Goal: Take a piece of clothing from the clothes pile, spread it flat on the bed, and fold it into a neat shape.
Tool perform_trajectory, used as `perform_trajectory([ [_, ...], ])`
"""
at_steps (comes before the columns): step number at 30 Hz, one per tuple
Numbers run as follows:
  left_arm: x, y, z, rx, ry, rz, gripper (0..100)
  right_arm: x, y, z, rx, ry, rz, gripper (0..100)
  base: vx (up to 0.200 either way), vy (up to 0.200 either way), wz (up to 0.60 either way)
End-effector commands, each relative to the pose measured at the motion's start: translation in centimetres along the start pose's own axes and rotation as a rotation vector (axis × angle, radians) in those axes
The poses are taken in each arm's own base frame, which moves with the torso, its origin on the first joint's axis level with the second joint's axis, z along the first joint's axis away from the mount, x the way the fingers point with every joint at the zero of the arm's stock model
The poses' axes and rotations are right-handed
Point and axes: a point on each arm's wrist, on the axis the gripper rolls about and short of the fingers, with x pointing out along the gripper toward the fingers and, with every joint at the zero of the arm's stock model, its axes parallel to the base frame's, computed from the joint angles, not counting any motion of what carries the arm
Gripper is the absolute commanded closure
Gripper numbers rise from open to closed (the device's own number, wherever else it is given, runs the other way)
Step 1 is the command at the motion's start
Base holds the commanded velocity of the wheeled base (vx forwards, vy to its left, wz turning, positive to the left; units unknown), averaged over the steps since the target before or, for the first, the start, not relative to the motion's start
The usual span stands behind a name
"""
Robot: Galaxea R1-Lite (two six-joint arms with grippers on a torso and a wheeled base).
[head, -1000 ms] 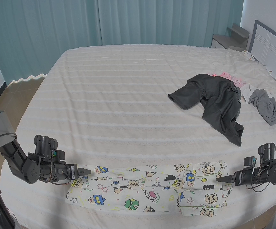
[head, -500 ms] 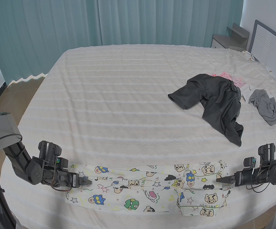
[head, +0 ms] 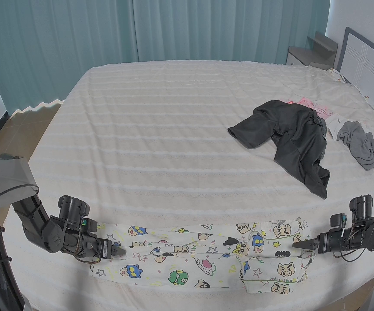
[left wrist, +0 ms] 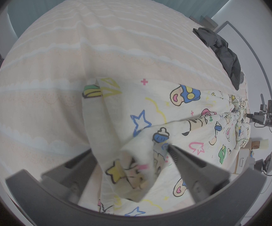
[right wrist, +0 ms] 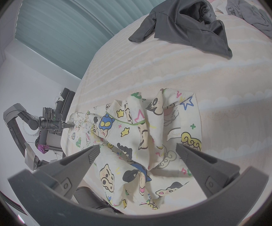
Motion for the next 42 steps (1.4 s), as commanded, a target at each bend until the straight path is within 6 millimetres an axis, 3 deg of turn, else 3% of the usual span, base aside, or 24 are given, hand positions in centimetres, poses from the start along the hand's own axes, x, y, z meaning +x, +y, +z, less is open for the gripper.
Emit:
perform_trajectory([
  [1,0.3,-0.1,-0.3,0.003,0.016,0.005,100,0.1,-0.1,-0.1,0.006,0.007,-0.002,0,0.0,0.0,0.0],
  [12,-0.7,-0.2,-0.8,-0.002,0.012,0.021,100,0.3,-0.3,-0.2,-0.003,-0.01,-0.003,0,0.0,0.0,0.0],
  [24,-3.2,0.4,-0.4,-0.028,-0.057,0.042,100,0.3,-0.5,-0.2,0.002,-0.023,-0.007,0,0.0,0.0,0.0],
  [37,-6.3,4.9,-0.6,-0.183,-0.142,0.101,100,0.2,-0.4,-0.2,-0.003,-0.029,-0.005,0,0.0,0.0,0.0],
  [42,-8.4,7.1,-0.7,-0.252,-0.211,0.094,100,0.1,-0.4,-0.2,-0.002,-0.029,-0.003,0,0.0,0.0,0.0],
])
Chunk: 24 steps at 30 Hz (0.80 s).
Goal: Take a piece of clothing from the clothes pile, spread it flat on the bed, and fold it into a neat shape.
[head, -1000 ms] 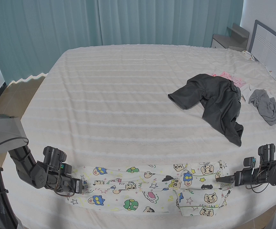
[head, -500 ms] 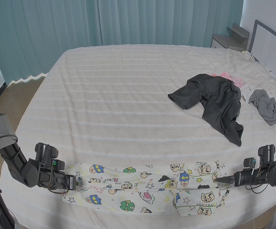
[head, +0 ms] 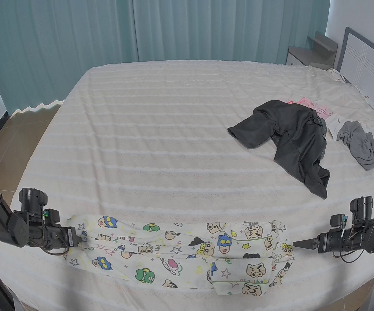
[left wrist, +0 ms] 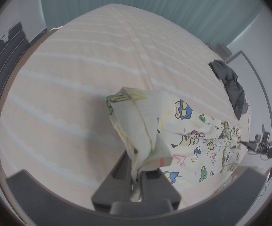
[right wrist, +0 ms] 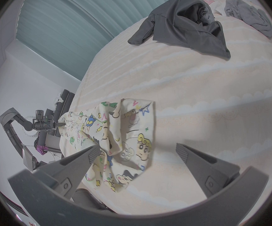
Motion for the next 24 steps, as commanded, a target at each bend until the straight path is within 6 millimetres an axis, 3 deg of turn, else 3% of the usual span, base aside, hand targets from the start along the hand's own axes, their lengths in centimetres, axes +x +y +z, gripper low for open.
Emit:
perform_trajectory([
  [1,-2.1,2.3,0.7,-0.068,-0.08,0.02,100,0.0,0.0,0.0,-0.001,-0.003,0.003,0,0.0,0.0,0.0],
  [3,-2.4,3.0,0.8,-0.082,-0.093,0.029,100,0.0,0.0,0.0,0.002,-0.002,0.003,0,0.0,0.0,0.0],
  [15,-6.9,13.6,1.5,-0.34,-0.272,0.084,100,0.0,0.0,0.0,0.003,0.001,0.003,0,0.0,0.0,0.0],
  [19,-8.1,15.5,2.1,-0.382,-0.301,0.11,100,0.0,-0.1,0.0,0.004,0.0,0.002,0,0.0,0.0,0.0],
  [20,-9.2,17.0,2.7,-0.422,-0.311,0.131,100,0.0,-0.1,-0.1,0.007,0.002,0.001,0,0.0,0.0,0.0],
  [24,-11.0,18.5,3.6,-0.478,-0.304,0.137,100,0.0,-0.4,0.1,0.011,-0.007,-0.004,0,0.0,0.0,0.0],
])
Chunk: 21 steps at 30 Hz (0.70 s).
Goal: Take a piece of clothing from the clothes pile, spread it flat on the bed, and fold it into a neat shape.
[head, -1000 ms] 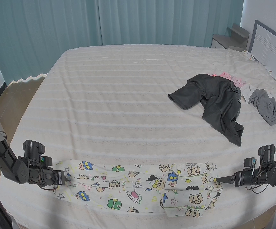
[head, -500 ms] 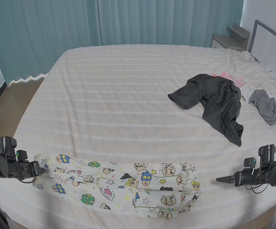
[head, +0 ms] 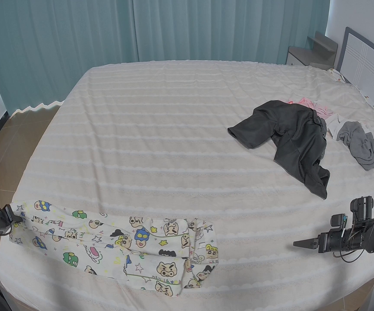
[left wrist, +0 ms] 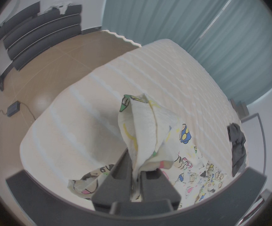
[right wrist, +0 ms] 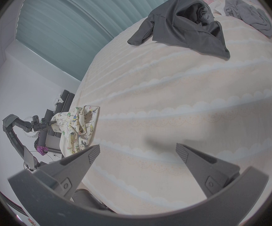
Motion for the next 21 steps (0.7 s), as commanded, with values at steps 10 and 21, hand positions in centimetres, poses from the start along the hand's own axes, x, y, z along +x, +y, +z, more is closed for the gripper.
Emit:
perform_trajectory([
  [10,-3.3,-4.7,0.2,0.044,0.025,-0.059,100,0.0,-0.3,0.1,0.007,-0.005,-0.005,0,0.0,0.0,0.0],
  [21,-3.7,-17.1,-6.2,0.26,0.138,-0.111,100,0.0,-0.4,0.1,0.011,-0.008,-0.007,0,0.0,0.0,0.0],
])
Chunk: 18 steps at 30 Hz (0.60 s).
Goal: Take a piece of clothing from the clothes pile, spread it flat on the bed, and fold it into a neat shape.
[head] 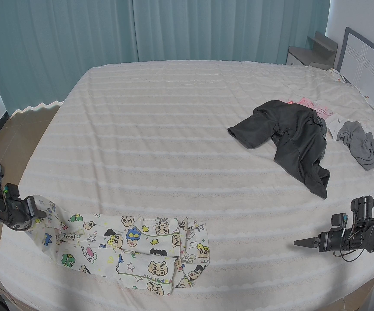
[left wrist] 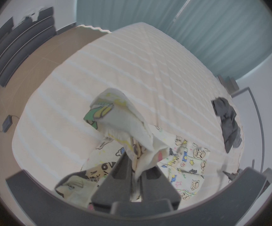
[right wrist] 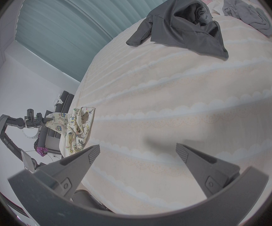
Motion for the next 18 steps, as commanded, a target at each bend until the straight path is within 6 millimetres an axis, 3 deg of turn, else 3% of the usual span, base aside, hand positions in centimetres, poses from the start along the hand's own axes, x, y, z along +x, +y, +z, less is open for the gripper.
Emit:
perform_trajectory([
  [1,-1.0,-7.2,-3.2,0.13,0.008,-0.034,100,0.0,-0.1,0.0,0.004,-0.003,-0.002,0,0.0,0.0,0.0],
  [2,-0.6,-9.2,-4.2,0.168,0.012,-0.016,100,0.0,-0.1,0.0,0.004,-0.003,-0.002,0,0.0,0.0,0.0],
  [9,1.6,-15.6,-8.2,0.318,0.024,-0.042,100,0.0,-0.1,0.0,0.005,-0.001,0.01,0,0.0,0.0,0.0],
  [18,6.1,-21.2,-12.8,0.385,0.03,-0.058,100,0.0,-0.1,-0.1,0.003,0.001,0.012,0,0.0,0.0,0.0],
])
